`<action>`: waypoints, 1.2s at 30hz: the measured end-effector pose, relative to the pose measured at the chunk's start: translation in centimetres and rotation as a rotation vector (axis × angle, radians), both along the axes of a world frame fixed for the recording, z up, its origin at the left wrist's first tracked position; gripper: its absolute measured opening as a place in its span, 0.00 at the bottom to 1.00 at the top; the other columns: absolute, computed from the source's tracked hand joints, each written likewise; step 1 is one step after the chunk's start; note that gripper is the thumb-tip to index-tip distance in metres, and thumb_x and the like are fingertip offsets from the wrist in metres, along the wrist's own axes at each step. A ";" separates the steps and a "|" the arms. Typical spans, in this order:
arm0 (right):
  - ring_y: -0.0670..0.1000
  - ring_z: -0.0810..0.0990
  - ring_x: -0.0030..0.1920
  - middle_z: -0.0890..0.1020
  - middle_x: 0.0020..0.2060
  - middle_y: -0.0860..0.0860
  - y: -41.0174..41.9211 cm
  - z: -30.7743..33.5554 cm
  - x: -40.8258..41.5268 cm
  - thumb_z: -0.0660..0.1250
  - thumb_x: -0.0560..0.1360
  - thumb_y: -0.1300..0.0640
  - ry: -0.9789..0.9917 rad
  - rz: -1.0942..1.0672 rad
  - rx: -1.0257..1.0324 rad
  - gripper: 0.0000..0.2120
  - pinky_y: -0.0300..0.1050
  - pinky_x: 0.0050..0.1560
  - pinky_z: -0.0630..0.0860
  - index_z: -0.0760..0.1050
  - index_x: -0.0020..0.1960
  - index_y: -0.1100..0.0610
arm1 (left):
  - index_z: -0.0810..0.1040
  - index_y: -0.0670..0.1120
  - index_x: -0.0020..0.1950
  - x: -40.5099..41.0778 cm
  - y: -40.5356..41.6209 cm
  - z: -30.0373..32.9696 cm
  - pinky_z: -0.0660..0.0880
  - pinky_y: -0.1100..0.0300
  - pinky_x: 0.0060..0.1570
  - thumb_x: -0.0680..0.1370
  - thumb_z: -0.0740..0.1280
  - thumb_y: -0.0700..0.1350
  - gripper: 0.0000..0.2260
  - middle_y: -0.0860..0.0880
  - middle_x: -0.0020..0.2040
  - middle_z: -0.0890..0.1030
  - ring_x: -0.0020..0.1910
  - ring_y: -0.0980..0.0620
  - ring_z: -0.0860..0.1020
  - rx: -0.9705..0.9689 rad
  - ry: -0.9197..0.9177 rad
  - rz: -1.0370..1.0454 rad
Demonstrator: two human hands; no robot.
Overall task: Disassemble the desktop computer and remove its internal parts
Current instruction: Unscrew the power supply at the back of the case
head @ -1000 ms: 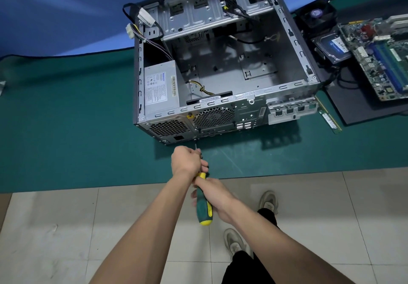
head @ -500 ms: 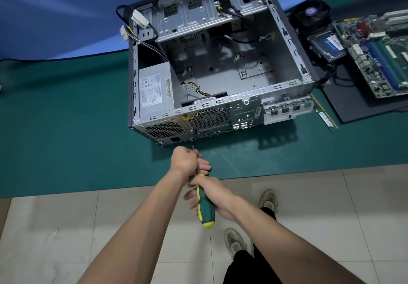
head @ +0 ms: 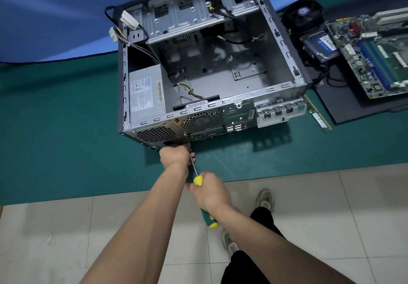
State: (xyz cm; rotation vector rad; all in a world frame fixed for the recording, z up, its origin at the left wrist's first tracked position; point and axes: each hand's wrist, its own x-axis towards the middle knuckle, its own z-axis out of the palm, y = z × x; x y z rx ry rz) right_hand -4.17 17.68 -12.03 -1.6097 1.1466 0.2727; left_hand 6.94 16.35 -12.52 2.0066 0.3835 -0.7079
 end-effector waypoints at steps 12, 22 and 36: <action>0.59 0.79 0.51 0.82 0.49 0.56 -4.1 1.8 -2.8 0.62 0.74 0.54 0.161 0.275 -0.320 0.09 0.44 0.43 0.68 0.76 0.50 0.57 | 0.74 0.39 0.37 -1.1 0.9 1.2 0.80 0.55 0.26 0.76 0.64 0.37 0.08 0.42 0.32 0.78 0.24 0.50 0.79 -0.088 -0.052 -0.012; 0.50 0.76 0.37 0.77 0.32 0.44 -7.7 10.6 -3.5 0.67 0.70 0.50 -0.131 0.163 -0.373 0.09 0.43 0.36 0.70 0.71 0.33 0.48 | 0.77 0.44 0.38 -3.0 4.4 9.8 0.77 0.56 0.24 0.76 0.65 0.36 0.07 0.44 0.34 0.79 0.26 0.52 0.78 -0.259 -0.313 -0.543; 0.49 0.66 0.21 0.70 0.21 0.50 -14.2 22.7 -5.2 0.69 0.74 0.59 -0.578 -0.086 -0.146 0.07 0.40 0.23 0.66 0.77 0.39 0.62 | 0.81 0.48 0.48 -4.0 -1.9 22.1 0.74 0.58 0.42 0.77 0.66 0.46 0.05 0.54 0.42 0.83 0.39 0.54 0.78 -0.191 -1.157 -1.165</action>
